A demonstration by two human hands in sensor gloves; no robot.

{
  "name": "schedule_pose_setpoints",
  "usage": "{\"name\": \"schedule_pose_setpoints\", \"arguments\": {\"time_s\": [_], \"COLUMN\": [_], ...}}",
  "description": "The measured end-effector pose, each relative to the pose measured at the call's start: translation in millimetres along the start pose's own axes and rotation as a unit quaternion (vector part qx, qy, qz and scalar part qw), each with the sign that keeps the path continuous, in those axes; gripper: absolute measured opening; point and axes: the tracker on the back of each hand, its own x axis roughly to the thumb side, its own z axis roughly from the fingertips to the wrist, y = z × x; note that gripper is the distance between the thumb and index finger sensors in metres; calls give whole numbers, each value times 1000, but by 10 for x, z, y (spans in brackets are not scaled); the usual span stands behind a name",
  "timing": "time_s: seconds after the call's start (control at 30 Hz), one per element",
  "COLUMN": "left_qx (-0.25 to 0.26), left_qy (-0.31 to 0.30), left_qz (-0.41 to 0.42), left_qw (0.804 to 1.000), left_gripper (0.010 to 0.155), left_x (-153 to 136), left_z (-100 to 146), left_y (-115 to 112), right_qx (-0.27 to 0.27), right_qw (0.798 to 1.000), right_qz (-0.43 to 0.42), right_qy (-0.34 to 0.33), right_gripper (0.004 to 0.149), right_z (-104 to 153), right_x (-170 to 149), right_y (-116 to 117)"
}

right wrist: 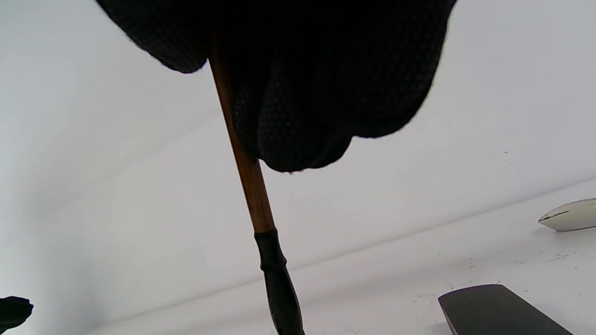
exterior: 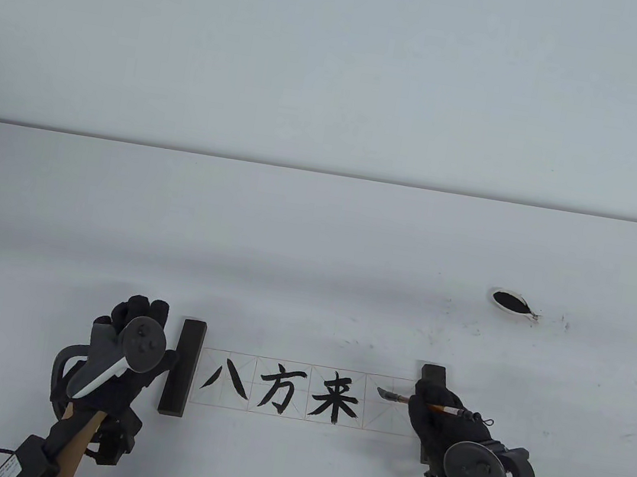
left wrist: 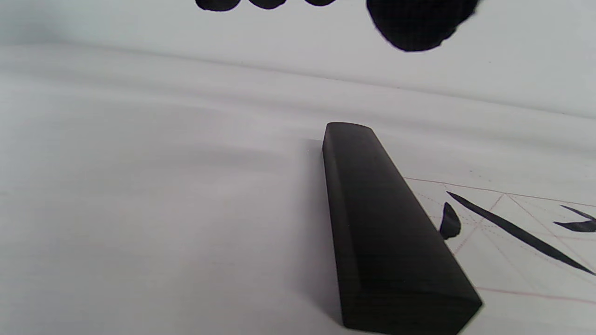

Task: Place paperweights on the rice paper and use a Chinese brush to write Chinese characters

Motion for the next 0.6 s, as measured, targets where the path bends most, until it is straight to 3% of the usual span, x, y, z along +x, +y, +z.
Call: {"name": "schedule_pose_setpoints", "arguments": {"time_s": [0.6], "left_qx": [-1], "left_qy": [-1], "left_qz": [-1], "left_qw": [1000], "left_gripper": [84], "left_x": [4], "left_z": [-4], "left_y": [-8], "right_qx": [41], "right_qw": [999], "right_qz": [7], "right_qy": [2], "right_gripper": [44], "right_z": [-11], "right_x": [30], "right_y": [126]}}
